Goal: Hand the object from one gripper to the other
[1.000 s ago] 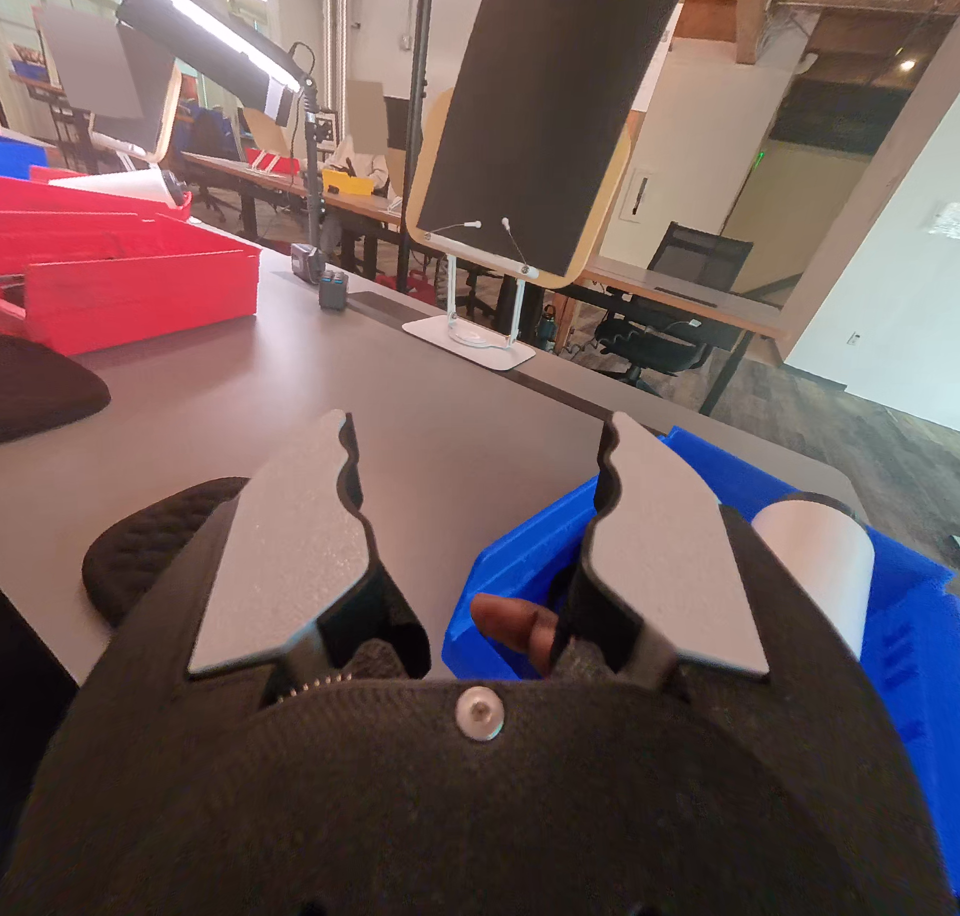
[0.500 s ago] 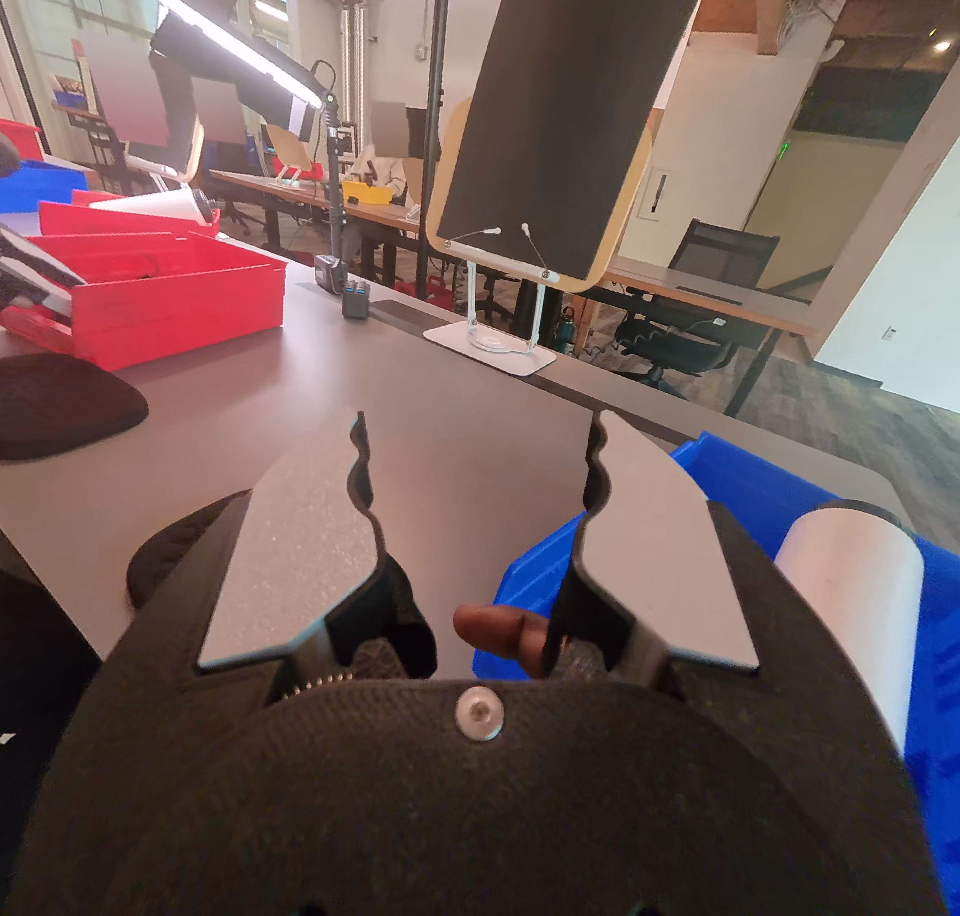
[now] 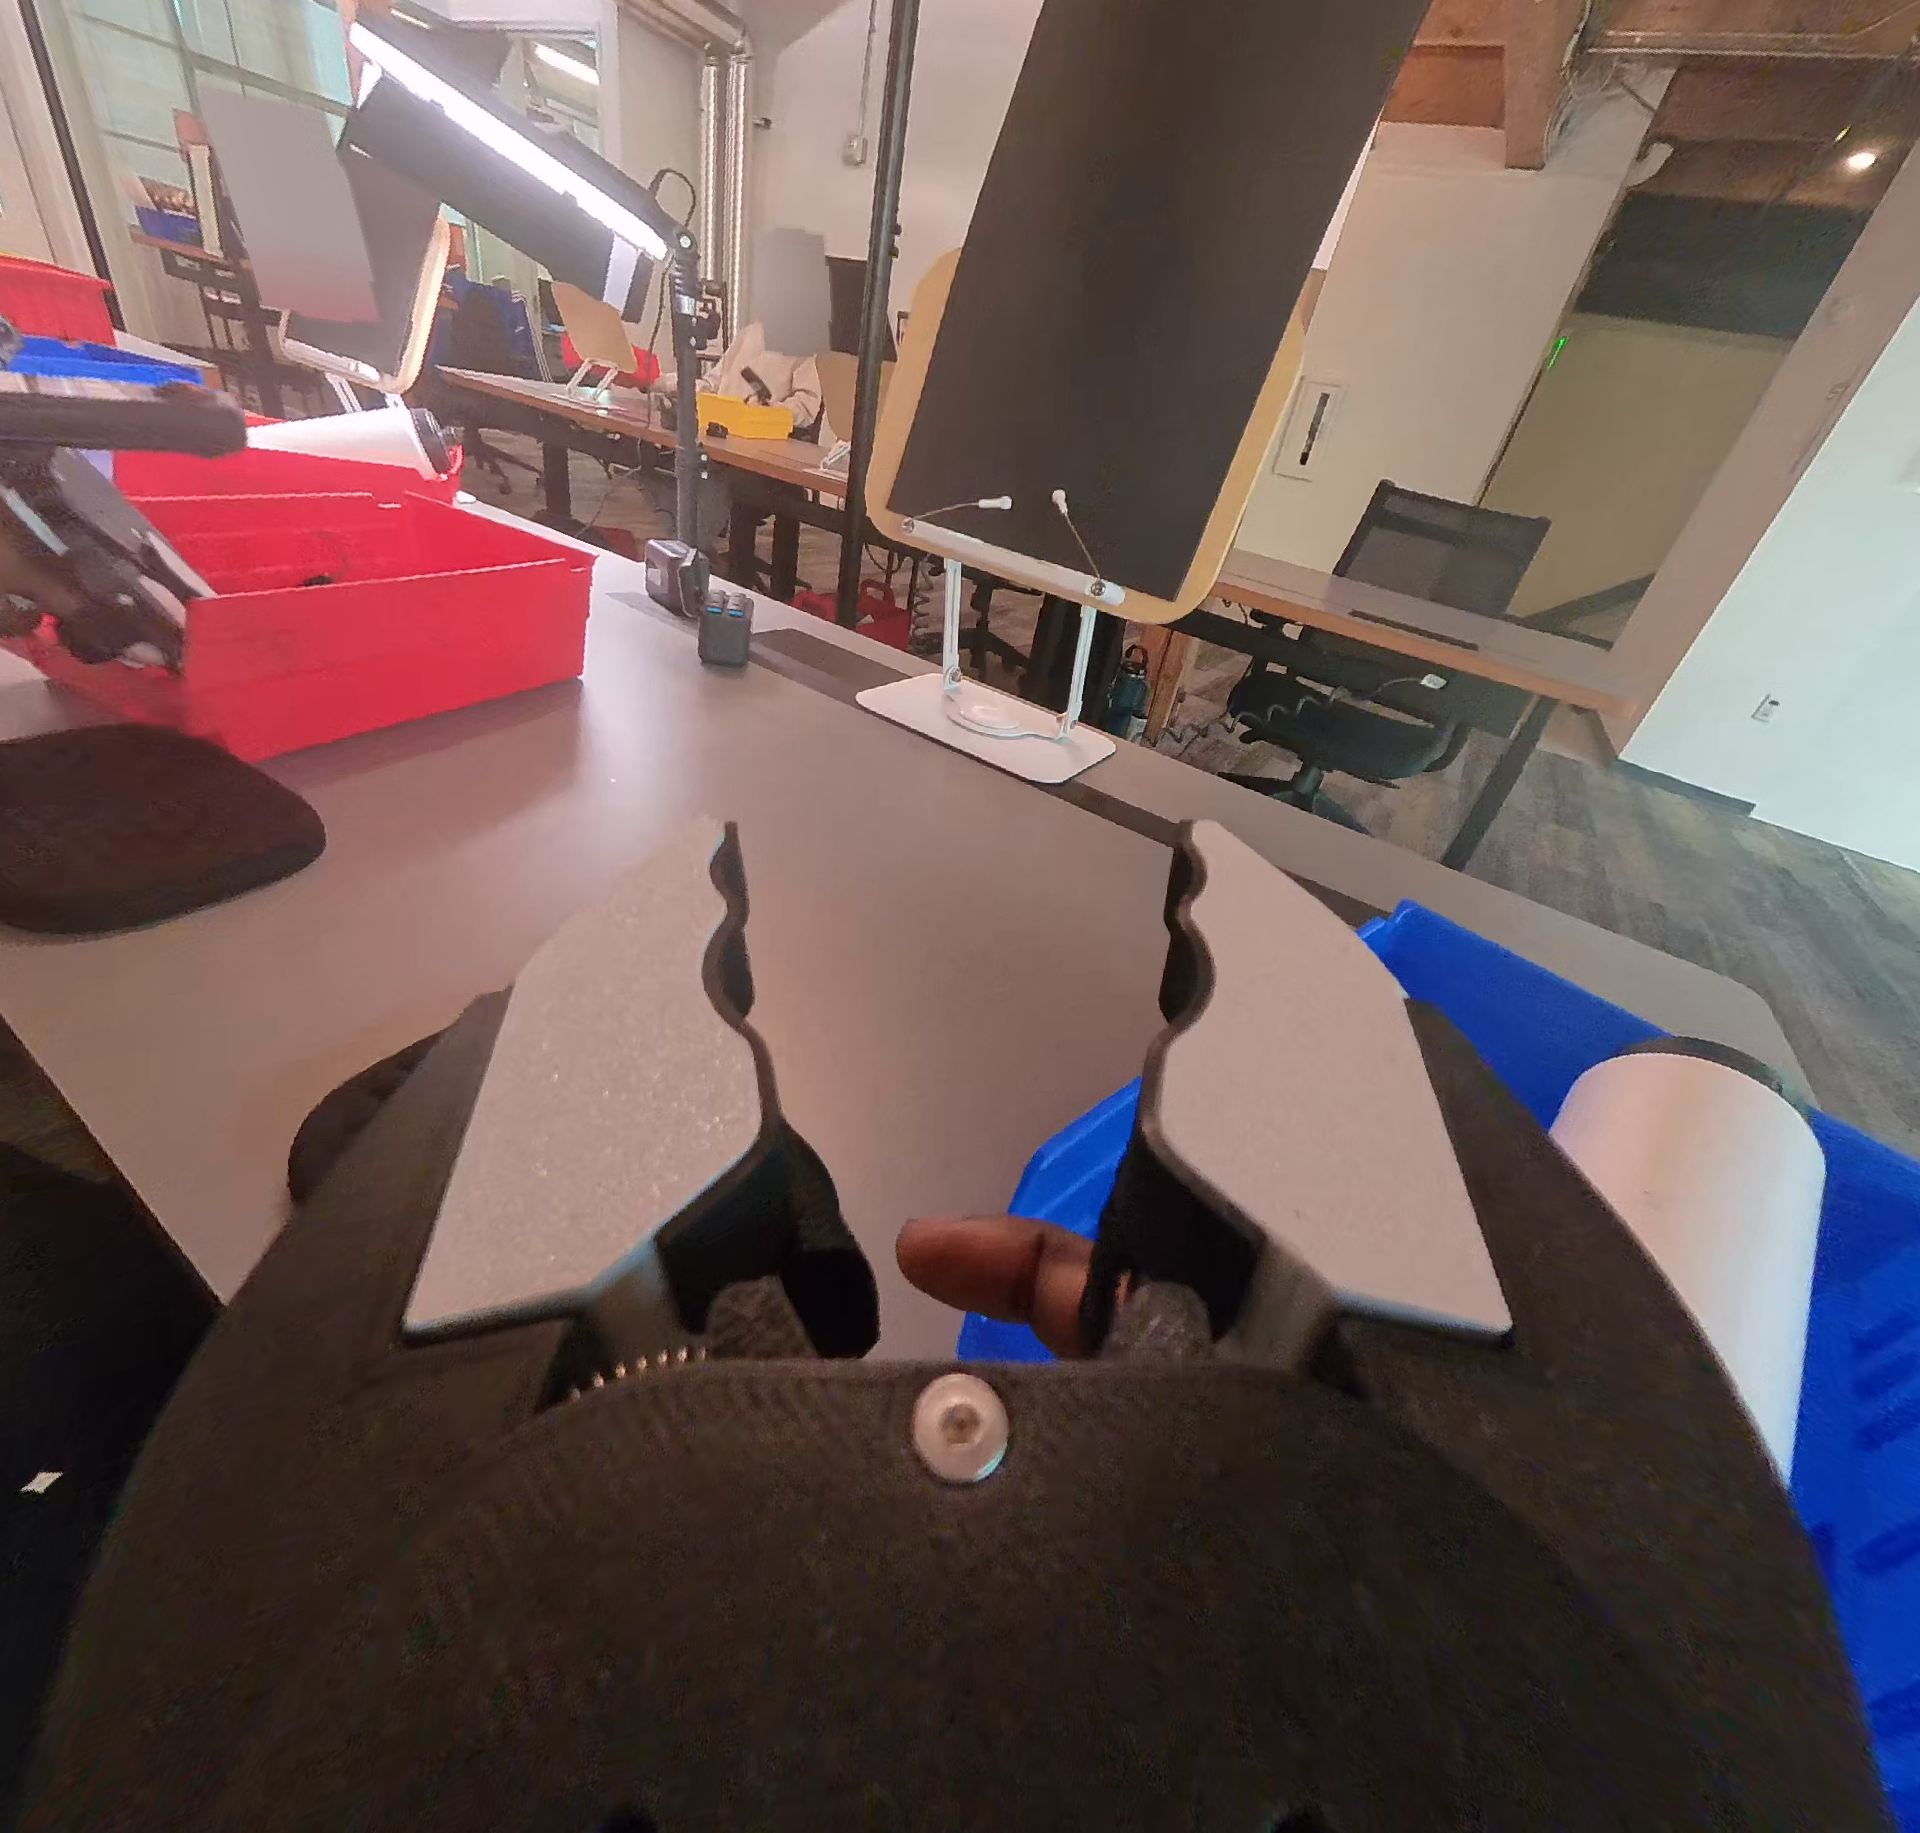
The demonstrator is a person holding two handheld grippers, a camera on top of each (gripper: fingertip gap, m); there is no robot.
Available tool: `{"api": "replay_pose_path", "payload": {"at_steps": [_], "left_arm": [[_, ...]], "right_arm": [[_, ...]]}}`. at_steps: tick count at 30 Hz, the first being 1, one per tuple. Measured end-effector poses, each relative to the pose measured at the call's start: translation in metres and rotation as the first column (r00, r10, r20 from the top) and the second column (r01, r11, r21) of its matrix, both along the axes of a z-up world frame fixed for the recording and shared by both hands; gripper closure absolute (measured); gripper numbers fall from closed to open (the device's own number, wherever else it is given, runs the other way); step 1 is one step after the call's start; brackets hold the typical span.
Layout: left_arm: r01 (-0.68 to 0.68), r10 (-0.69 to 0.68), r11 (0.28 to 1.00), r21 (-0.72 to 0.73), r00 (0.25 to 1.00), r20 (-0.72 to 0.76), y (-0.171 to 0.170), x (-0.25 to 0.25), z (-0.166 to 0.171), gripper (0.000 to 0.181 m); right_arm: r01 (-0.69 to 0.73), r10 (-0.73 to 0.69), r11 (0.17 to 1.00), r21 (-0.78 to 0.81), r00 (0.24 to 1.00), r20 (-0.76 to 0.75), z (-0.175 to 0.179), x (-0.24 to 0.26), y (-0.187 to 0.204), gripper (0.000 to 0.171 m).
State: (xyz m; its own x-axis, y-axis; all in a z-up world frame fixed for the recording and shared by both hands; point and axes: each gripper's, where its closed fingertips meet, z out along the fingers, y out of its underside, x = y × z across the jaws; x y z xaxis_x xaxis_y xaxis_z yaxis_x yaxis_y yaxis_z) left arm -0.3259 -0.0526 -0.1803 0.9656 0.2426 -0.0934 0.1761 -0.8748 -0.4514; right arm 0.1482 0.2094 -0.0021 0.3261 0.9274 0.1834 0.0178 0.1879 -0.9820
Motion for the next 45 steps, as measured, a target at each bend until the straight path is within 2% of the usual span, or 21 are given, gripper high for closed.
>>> {"api": "replay_pose_path", "payload": {"at_steps": [5, 8, 10, 12, 13, 14, 17, 20, 24, 26, 28, 31, 36, 39, 41, 44, 45], "left_arm": [[-0.041, 0.037, 0.992, -0.119, 0.999, -0.037, 0.004, -0.013, -0.008, 0.112], [-0.085, 0.088, 0.989, -0.119, 0.996, 0.023, 0.002, -0.020, -0.012, 0.110], [-0.169, 0.169, 0.975, -0.144, 0.986, -0.015, -0.012, -0.038, -0.010, 0.111], [-0.257, 0.243, 0.949, -0.181, 0.965, -0.096, -0.033, -0.058, -0.006, 0.123], [-0.242, 0.230, 0.953, -0.181, 0.969, -0.085, -0.036, -0.057, -0.006, 0.125], [-0.202, 0.197, 0.966, -0.162, 0.979, -0.046, -0.033, -0.051, -0.006, 0.119], [-0.081, 0.083, 0.996, -0.040, 0.995, 0.046, -0.011, -0.027, -0.002, 0.116], [0.014, -0.008, 0.997, -0.081, 0.997, 0.074, -0.003, -0.009, -0.007, 0.105], [0.040, -0.021, 0.985, -0.166, 0.993, 0.115, 0.007, -0.006, -0.016, 0.104], [0.019, 0.007, 0.983, -0.183, 0.990, 0.140, 0.008, -0.010, -0.017, 0.098], [-0.015, 0.041, 0.983, -0.185, 0.989, 0.142, 0.006, -0.019, -0.016, 0.113], [-0.092, 0.126, 0.974, -0.208, 0.979, 0.157, -0.005, -0.032, -0.017, 0.101], [-0.065, 0.085, 0.979, -0.193, 0.992, 0.098, -0.005, -0.033, -0.014, 0.103], [0.056, -0.030, 0.985, -0.161, 0.987, 0.159, 0.008, -0.011, -0.017, 0.092], [0.028, -0.003, 0.984, -0.179, 0.990, 0.138, 0.009, -0.015, -0.018, 0.091], [-0.052, 0.088, 0.970, -0.236, 0.986, 0.142, 0.003, -0.027, -0.023, 0.071], [-0.073, 0.110, 0.967, -0.244, 0.984, 0.141, 0.000, -0.031, -0.023, 0.071]], "right_arm": [[-0.011, 0.011, 1.000, 0.005, 1.000, -0.004, 0.002, -0.001, -0.004, 0.094], [-0.008, 0.008, 1.000, 0.017, 1.000, 0.012, 0.000, -0.002, -0.005, 0.093], [-0.006, 0.005, 1.000, 0.023, 1.000, 0.016, 0.000, -0.001, -0.005, 0.094], [-0.006, 0.005, 1.000, 0.028, 1.000, 0.013, 0.002, 0.000, -0.006, 0.094], [-0.007, 0.007, 1.000, 0.029, 1.000, 0.009, 0.003, 0.000, -0.007, 0.094], [-0.011, 0.011, 0.999, 0.030, 1.000, 0.003, 0.004, 0.000, -0.008, 0.094], [-0.030, 0.031, 0.999, 0.022, 0.999, -0.018, 0.008, -0.001, -0.011, 0.095], [-0.035, 0.035, 0.999, 0.026, 0.999, -0.014, 0.007, -0.003, -0.013, 0.095], [-0.027, 0.027, 0.999, 0.039, 1.000, 0.000, 0.005, -0.003, -0.012, 0.095], [-0.027, 0.027, 0.999, 0.038, 1.000, -0.005, 0.005, -0.002, -0.012, 0.095], [-0.026, 0.027, 0.999, 0.041, 1.000, -0.008, 0.006, -0.001, -0.012, 0.095], [-0.023, 0.023, 0.998, 0.051, 1.000, -0.010, 0.008, 0.001, -0.013, 0.095], [-0.027, 0.028, 0.998, 0.054, 0.999, -0.019, 0.011, 0.001, -0.015, 0.096], [-0.033, 0.034, 0.998, 0.050, 0.999, -0.021, 0.010, 0.000, -0.015, 0.096], [-0.033, 0.034, 0.998, 0.053, 0.999, -0.013, 0.009, -0.001, -0.016, 0.096], [-0.025, 0.024, 0.998, 0.065, 1.000, 0.004, 0.007, -0.001, -0.016, 0.096], [-0.022, 0.022, 0.997, 0.070, 1.000, 0.009, 0.007, -0.001, -0.016, 0.096]]}}
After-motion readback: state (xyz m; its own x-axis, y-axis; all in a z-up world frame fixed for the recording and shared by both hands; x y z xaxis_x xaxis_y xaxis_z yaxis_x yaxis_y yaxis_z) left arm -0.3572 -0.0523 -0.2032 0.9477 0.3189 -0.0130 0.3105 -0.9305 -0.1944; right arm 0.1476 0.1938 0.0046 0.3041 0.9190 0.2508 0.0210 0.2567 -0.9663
